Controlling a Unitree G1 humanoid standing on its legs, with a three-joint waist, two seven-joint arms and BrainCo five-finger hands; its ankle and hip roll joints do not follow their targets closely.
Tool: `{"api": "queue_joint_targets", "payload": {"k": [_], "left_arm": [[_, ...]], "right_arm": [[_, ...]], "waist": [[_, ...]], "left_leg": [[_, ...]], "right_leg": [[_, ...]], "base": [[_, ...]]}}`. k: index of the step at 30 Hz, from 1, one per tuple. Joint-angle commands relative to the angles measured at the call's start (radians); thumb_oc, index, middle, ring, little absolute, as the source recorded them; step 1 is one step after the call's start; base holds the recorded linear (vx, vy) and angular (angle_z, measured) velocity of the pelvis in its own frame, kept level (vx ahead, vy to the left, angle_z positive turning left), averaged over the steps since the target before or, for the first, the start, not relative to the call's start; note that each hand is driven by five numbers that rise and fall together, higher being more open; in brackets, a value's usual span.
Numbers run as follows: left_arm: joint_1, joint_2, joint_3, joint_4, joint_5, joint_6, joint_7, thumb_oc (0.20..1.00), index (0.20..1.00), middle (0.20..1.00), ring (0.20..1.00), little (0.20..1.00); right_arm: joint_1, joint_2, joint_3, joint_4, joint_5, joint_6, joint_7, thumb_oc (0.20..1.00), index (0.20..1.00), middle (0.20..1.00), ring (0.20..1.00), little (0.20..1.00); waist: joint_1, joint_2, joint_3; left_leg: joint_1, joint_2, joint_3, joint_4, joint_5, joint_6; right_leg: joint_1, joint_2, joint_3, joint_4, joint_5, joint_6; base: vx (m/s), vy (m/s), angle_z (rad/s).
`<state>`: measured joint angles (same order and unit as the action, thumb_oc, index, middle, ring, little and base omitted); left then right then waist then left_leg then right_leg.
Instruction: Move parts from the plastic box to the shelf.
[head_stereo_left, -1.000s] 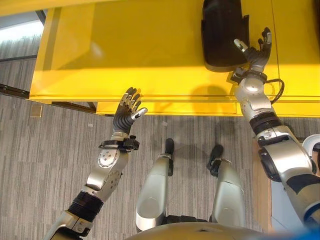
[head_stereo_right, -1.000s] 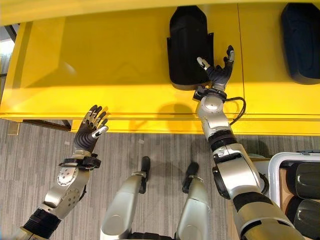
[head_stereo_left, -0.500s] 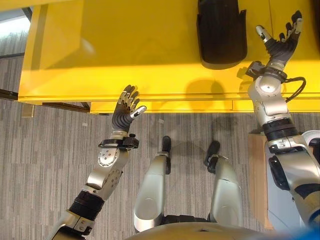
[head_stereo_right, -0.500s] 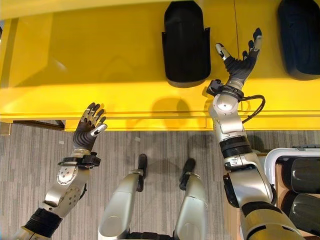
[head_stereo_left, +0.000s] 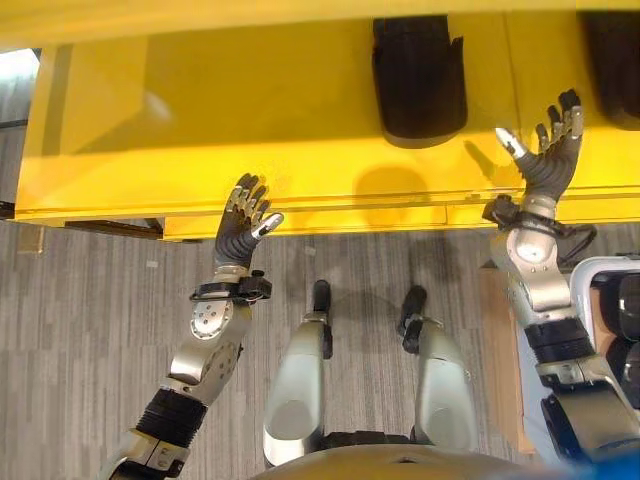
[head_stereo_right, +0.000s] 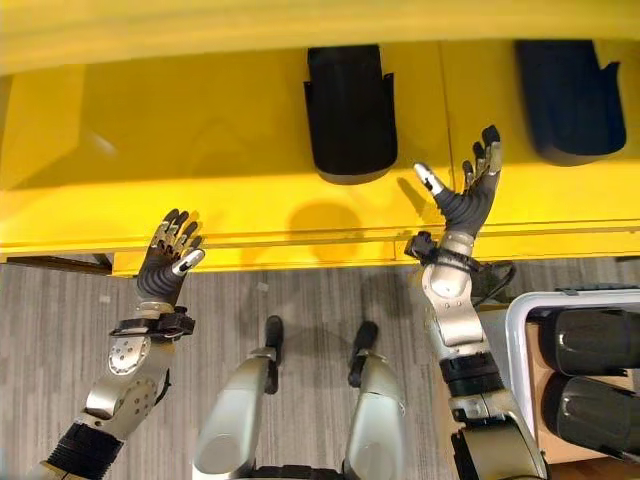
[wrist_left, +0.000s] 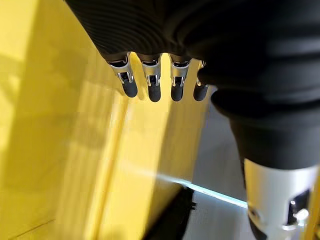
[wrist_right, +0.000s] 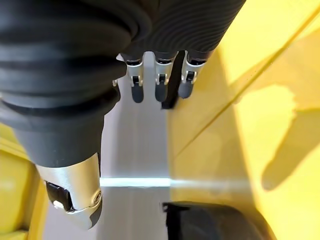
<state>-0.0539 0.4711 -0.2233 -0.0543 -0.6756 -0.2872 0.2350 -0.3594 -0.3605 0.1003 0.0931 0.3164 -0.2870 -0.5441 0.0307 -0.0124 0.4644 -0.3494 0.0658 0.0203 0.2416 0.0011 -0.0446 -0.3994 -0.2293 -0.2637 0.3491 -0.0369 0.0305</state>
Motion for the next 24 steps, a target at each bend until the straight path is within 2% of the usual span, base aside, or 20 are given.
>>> {"api": "queue_joint_targets", "payload": {"k": [1,7,9,11,12,13,14,15,16,17,18,19,20,21,22,23,24], "left_arm": [[0.077,0.015,0.031,-0.073,0.044,-0.038,-0.059,1.000,1.000,1.000,1.000,1.000],[0.130,0.009,0.078,-0.071,0.047,-0.036,-0.091,1.000,1.000,1.000,1.000,1.000],[0.154,0.003,0.109,-0.069,0.058,-0.038,-0.101,1.000,1.000,1.000,1.000,1.000],[0.162,0.000,0.120,-0.065,0.065,-0.039,-0.103,1.000,1.000,1.000,1.000,1.000],[0.162,0.000,0.120,-0.065,0.065,-0.039,-0.103,1.000,1.000,1.000,1.000,1.000],[0.185,0.000,0.133,-0.073,0.081,-0.032,-0.116,1.000,1.000,1.000,1.000,1.000],[0.182,-0.002,0.129,-0.065,0.091,-0.029,-0.119,1.000,1.000,1.000,1.000,1.000],[0.176,-0.002,0.128,-0.051,0.106,-0.027,-0.119,1.000,1.000,1.000,1.000,1.000],[0.176,-0.002,0.128,-0.051,0.106,-0.027,-0.119,1.000,1.000,1.000,1.000,1.000],[0.165,-0.003,0.125,-0.037,0.113,-0.027,-0.121,1.000,1.000,1.000,1.000,1.000],[0.165,-0.003,0.125,-0.036,0.113,-0.028,-0.121,1.000,1.000,1.000,1.000,1.000],[0.158,-0.005,0.135,-0.032,0.116,-0.032,-0.104,1.000,1.000,1.000,1.000,1.000],[0.156,-0.015,0.145,-0.030,0.117,-0.034,-0.096,1.000,1.000,1.000,1.000,1.000],[0.160,-0.023,0.158,-0.030,0.110,-0.033,-0.088,1.000,1.000,1.000,1.000,1.000],[0.161,-0.025,0.159,-0.030,0.109,-0.033,-0.088,1.000,1.000,1.000,1.000,1.000],[0.174,-0.028,0.171,-0.030,0.104,-0.025,-0.090,1.000,1.000,1.000,1.000,1.000],[0.175,-0.028,0.172,-0.030,0.104,-0.025,-0.090,1.000,1.000,1.000,1.000,1.000]], "right_arm": [[0.078,-0.025,0.009,-0.079,0.069,-0.067,0.141,1.000,1.000,1.000,1.000,1.000],[0.207,-0.046,0.002,-0.138,0.112,-0.048,0.238,1.000,1.000,1.000,1.000,1.000],[0.274,-0.032,-0.009,-0.165,0.133,-0.042,0.273,1.000,1.000,1.000,1.000,1.000],[0.309,-0.023,-0.007,-0.188,0.143,-0.035,0.294,1.000,1.000,1.000,1.000,1.000],[0.309,-0.023,-0.007,-0.188,0.143,-0.035,0.294,1.000,1.000,1.000,1.000,1.000],[0.396,-0.011,-0.033,-0.230,0.151,-0.025,0.325,1.000,1.000,1.000,1.000,1.000],[0.416,0.000,-0.038,-0.233,0.154,-0.025,0.331,1.000,1.000,1.000,1.000,1.000],[0.460,0.017,-0.053,-0.243,0.164,-0.019,0.342,1.000,1.000,1.000,1.000,1.000],[0.460,0.017,-0.053,-0.243,0.164,-0.019,0.342,1.000,1.000,1.000,1.000,1.000],[0.464,0.025,-0.046,-0.231,0.167,-0.015,0.350,1.000,1.000,1.000,1.000,1.000],[0.464,0.026,-0.046,-0.231,0.167,-0.015,0.350,1.000,1.000,1.000,1.000,1.000],[0.440,0.034,-0.023,-0.222,0.171,-0.013,0.343,1.000,1.000,1.000,1.000,1.000],[0.419,0.029,0.006,-0.208,0.173,-0.012,0.347,1.000,1.000,1.000,1.000,1.000],[0.403,0.030,0.025,-0.202,0.182,-0.013,0.349,1.000,1.000,1.000,1.000,1.000],[0.402,0.028,0.026,-0.200,0.183,-0.013,0.349,1.000,1.000,1.000,1.000,1.000],[0.404,0.023,0.038,-0.203,0.185,-0.004,0.364,1.000,1.000,1.000,1.000,1.000],[0.405,0.023,0.039,-0.205,0.185,-0.004,0.364,1.000,1.000,1.000,1.000,1.000]], "waist": [[-0.016,-0.014,-0.116],[-0.030,-0.027,-0.176],[-0.040,-0.038,-0.206],[-0.047,-0.048,-0.214],[-0.047,-0.049,-0.214],[-0.065,-0.056,-0.215],[-0.075,-0.059,-0.212],[-0.098,-0.064,-0.215],[-0.097,-0.064,-0.215],[-0.115,-0.065,-0.215],[-0.112,-0.066,-0.216],[-0.107,-0.046,-0.195],[-0.088,-0.028,-0.178],[-0.069,-0.017,-0.179],[-0.067,-0.019,-0.172],[-0.064,-0.020,-0.180],[-0.061,-0.021,-0.179]], "left_leg": [[0.101,0.087,-0.116,-0.114,-0.045,-0.045],[0.159,0.083,-0.101,-0.181,-0.026,-0.041],[0.179,0.061,-0.088,-0.163,-0.048,-0.035],[0.185,0.035,-0.078,-0.134,-0.082,-0.021],[0.185,0.035,-0.078,-0.133,-0.082,-0.021],[0.184,-0.017,-0.058,-0.060,-0.140,0.005],[0.180,-0.033,-0.048,-0.037,-0.155,0.015],[0.170,-0.064,-0.021,-0.009,-0.177,0.035],[0.169,-0.064,-0.020,-0.009,-0.177,0.035],[0.166,-0.080,-0.001,-0.010,-0.175,0.049],[0.165,-0.081,0.003,-0.011,-0.174,0.050],[0.172,-0.059,0.040,-0.009,-0.177,0.067],[0.193,-0.033,0.094,-0.019,-0.169,0.083],[0.215,-0.014,0.123,-0.023,-0.184,0.094],[0.222,-0.014,0.126,-0.020,-0.191,0.093],[0.247,0.006,0.162,-0.040,-0.181,0.097],[0.251,0.005,0.166,-0.042,-0.181,0.096]], "right_leg": [[0.144,-0.063,0.014,-0.111,0.008,0.114],[0.223,-0.063,0.007,-0.234,0.066,0.138],[0.263,-0.081,0.012,-0.272,0.101,0.156],[0.274,-0.102,0.027,-0.270,0.122,0.168],[0.274,-0.103,0.027,-0.269,0.122,0.169],[0.281,-0.147,0.049,-0.248,0.138,0.179],[0.280,-0.162,0.063,-0.244,0.158,0.185],[0.265,-0.191,0.097,-0.254,0.223,0.196],[0.264,-0.192,0.097,-0.254,0.223,0.197],[0.238,-0.205,0.112,-0.259,0.301,0.206],[0.235,-0.206,0.116,-0.261,0.304,0.207],[0.197,-0.201,0.062,-0.209,0.275,0.195],[0.196,-0.201,-0.056,-0.078,0.193,0.174],[0.214,-0.194,-0.121,0.032,0.133,0.173],[0.212,-0.197,-0.115,0.047,0.121,0.174],[0.227,-0.169,-0.125,0.102,0.065,0.160],[0.225,-0.170,-0.120,0.107,0.062,0.160]], "base": [[0.09,0.036,-0.08],[0.06,0.067,-0.10],[0.03,0.160,-0.05],[0.00,0.145,0.00],[-0.04,0.311,-0.11],[-0.06,0.341,-0.11],[-0.11,0.540,-0.14],[-0.09,0.295,-0.12],[-0.13,0.351,-0.19],[-0.08,0.155,-0.30],[-0.19,0.321,-0.38],[-0.19,0.375,-0.61],[-0.16,0.509,-1.27],[-0.05,0.332,-2.27],[0.00,0.171,-2.55],[-0.03,0.031,-2.20],[-0.06,0.024,-1.20]]}}
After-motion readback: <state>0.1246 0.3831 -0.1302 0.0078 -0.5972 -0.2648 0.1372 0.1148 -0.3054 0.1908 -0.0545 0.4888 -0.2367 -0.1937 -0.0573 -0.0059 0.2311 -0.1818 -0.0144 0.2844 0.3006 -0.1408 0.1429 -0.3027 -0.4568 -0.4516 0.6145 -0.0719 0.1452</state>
